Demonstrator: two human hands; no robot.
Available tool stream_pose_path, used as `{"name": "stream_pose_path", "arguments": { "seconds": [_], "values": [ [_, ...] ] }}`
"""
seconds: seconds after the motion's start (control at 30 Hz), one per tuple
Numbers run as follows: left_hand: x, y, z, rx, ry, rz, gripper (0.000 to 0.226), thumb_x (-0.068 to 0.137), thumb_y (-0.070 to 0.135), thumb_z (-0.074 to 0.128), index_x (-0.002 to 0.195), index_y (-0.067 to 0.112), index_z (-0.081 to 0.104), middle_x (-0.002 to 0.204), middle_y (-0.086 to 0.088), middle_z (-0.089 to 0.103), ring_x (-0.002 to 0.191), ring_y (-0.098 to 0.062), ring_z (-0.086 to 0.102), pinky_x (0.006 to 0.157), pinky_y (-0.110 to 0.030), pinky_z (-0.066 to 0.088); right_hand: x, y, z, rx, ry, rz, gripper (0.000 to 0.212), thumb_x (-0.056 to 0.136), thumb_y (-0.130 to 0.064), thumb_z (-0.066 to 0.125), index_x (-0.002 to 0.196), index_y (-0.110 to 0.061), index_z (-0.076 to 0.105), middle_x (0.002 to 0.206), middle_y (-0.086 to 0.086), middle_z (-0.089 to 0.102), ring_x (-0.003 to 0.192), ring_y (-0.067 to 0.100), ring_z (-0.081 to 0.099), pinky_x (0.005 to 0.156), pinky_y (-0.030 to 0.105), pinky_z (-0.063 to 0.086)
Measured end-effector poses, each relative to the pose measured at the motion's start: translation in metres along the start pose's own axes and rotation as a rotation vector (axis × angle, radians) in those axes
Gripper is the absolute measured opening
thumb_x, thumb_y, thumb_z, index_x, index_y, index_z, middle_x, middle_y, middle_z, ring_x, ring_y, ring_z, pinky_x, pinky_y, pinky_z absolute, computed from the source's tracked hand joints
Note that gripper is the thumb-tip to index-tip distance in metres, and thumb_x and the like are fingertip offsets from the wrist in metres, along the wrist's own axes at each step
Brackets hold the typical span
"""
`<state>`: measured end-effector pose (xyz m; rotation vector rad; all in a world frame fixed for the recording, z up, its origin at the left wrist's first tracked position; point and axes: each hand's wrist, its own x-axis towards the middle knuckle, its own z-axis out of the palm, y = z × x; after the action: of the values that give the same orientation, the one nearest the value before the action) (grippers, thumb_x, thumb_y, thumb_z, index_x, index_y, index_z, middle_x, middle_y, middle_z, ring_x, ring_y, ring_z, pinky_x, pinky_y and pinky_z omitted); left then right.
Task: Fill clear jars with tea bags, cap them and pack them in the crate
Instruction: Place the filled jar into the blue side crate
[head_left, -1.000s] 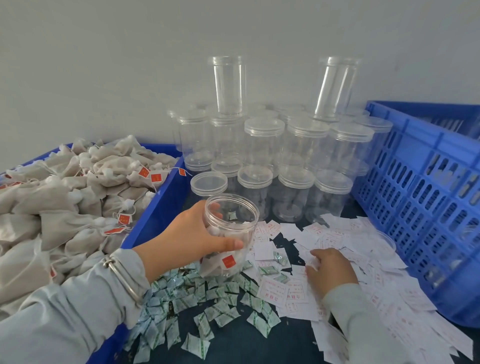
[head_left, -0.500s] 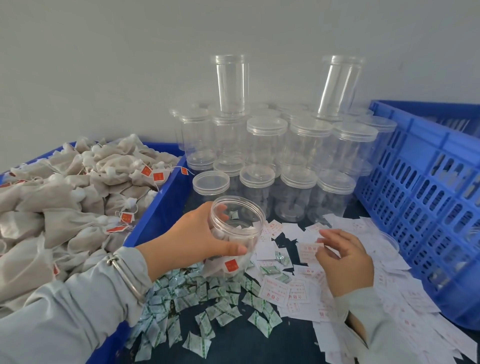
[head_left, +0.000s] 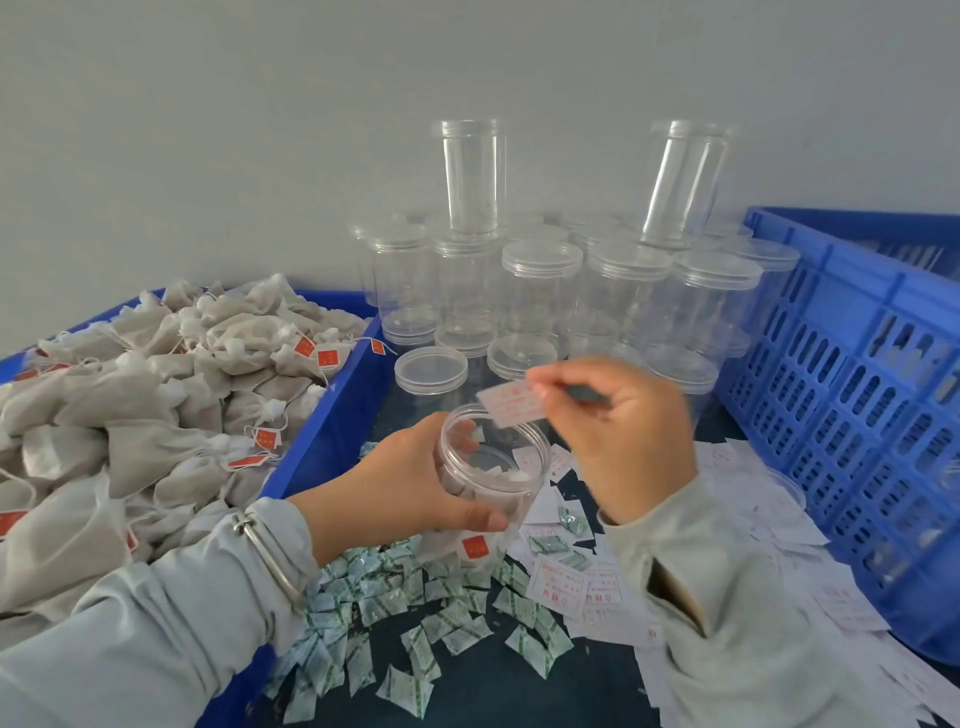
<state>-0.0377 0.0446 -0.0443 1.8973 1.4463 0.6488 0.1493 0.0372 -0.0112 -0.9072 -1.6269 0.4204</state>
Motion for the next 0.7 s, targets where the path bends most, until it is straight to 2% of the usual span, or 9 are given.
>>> {"name": "stream_pose_path", "arguments": {
  "seconds": [0.07, 0.13, 0.2, 0.27, 0.37, 0.43, 0.5, 0.6, 0.7],
  "values": [
    [-0.001, 0.001, 0.000, 0.004, 0.002, 0.014, 0.091, 0.051, 0.052, 0.087, 0.129, 0.035, 0.044, 0.115, 0.022, 0.060, 0.108, 0.005, 0.055, 0.095, -0.022, 0.045, 0.001, 0.002, 0.010, -0.152, -0.050, -0.054, 0.020, 0.078, -0.002, 0.071, 0.083, -0.021, 0.076, 0.080, -0.015, 0.069, 0.075, -0.003, 0.062, 0.070, 0.009, 0.048],
    [-0.001, 0.002, 0.000, 0.017, 0.010, 0.022, 0.089, 0.054, 0.048, 0.088, 0.130, 0.035, 0.044, 0.117, 0.021, 0.059, 0.109, 0.003, 0.055, 0.096, -0.027, 0.046, -0.001, 0.008, 0.015, -0.253, -0.043, -0.165, 0.018, 0.071, 0.002, 0.071, 0.078, -0.013, 0.078, 0.074, -0.010, 0.069, 0.071, -0.003, 0.059, 0.070, 0.010, 0.046],
    [-0.001, 0.003, 0.000, 0.024, 0.019, 0.027, 0.088, 0.054, 0.046, 0.088, 0.130, 0.035, 0.044, 0.118, 0.018, 0.059, 0.109, -0.001, 0.057, 0.097, -0.031, 0.047, -0.005, 0.012, 0.019, -0.353, -0.062, -0.223, 0.021, 0.065, 0.006, 0.071, 0.076, -0.011, 0.078, 0.070, -0.001, 0.072, 0.074, 0.015, 0.065, 0.069, 0.016, 0.048],
    [-0.001, 0.002, 0.000, 0.034, 0.021, 0.036, 0.089, 0.054, 0.046, 0.089, 0.130, 0.035, 0.044, 0.116, 0.018, 0.060, 0.108, -0.001, 0.057, 0.095, -0.028, 0.047, -0.008, 0.014, 0.021, -0.418, -0.133, -0.176, 0.021, 0.069, 0.005, 0.070, 0.080, -0.011, 0.078, 0.072, 0.004, 0.073, 0.081, 0.024, 0.067, 0.073, 0.022, 0.048],
    [0.000, 0.000, 0.001, 0.056, 0.012, 0.054, 0.088, 0.053, 0.047, 0.088, 0.128, 0.037, 0.043, 0.113, 0.023, 0.058, 0.106, 0.007, 0.054, 0.087, -0.012, 0.042, -0.009, 0.015, 0.020, -0.428, -0.298, -0.018, 0.027, 0.081, 0.001, 0.061, 0.095, -0.017, 0.076, 0.096, 0.009, 0.071, 0.105, 0.020, 0.060, 0.089, 0.024, 0.044],
    [0.000, -0.001, 0.001, 0.060, 0.013, 0.053, 0.085, 0.054, 0.047, 0.088, 0.125, 0.038, 0.043, 0.111, 0.023, 0.058, 0.104, 0.008, 0.054, 0.084, -0.010, 0.042, -0.010, 0.017, 0.017, -0.404, -0.391, 0.003, 0.035, 0.085, 0.002, 0.053, 0.104, -0.020, 0.074, 0.112, 0.008, 0.066, 0.118, 0.014, 0.051, 0.100, 0.024, 0.037],
    [0.000, -0.001, 0.001, 0.063, 0.020, 0.055, 0.083, 0.054, 0.046, 0.088, 0.124, 0.039, 0.042, 0.109, 0.025, 0.057, 0.101, 0.012, 0.053, 0.080, -0.007, 0.040, -0.011, 0.015, 0.013, -0.379, -0.467, -0.023, 0.042, 0.084, 0.007, 0.047, 0.108, -0.017, 0.072, 0.112, 0.004, 0.068, 0.122, 0.014, 0.046, 0.102, 0.015, 0.030],
    [0.000, -0.001, 0.001, 0.035, 0.032, 0.053, 0.085, 0.052, 0.048, 0.088, 0.123, 0.040, 0.041, 0.110, 0.026, 0.057, 0.103, 0.013, 0.052, 0.079, -0.007, 0.039, -0.011, 0.009, 0.001, -0.316, -0.423, -0.025, 0.048, 0.074, 0.003, 0.037, 0.104, -0.010, 0.073, 0.103, 0.006, 0.071, 0.107, 0.013, 0.052, 0.091, -0.003, 0.024],
    [-0.001, 0.002, -0.001, -0.004, 0.048, 0.045, 0.097, 0.042, 0.060, 0.085, 0.126, 0.039, 0.041, 0.113, 0.024, 0.058, 0.106, 0.011, 0.053, 0.085, -0.009, 0.038, -0.014, 0.007, -0.010, -0.317, -0.436, -0.059, 0.051, 0.064, 0.001, 0.035, 0.095, -0.007, 0.075, 0.097, 0.007, 0.073, 0.104, 0.016, 0.053, 0.091, -0.004, 0.023]
  ]
}}
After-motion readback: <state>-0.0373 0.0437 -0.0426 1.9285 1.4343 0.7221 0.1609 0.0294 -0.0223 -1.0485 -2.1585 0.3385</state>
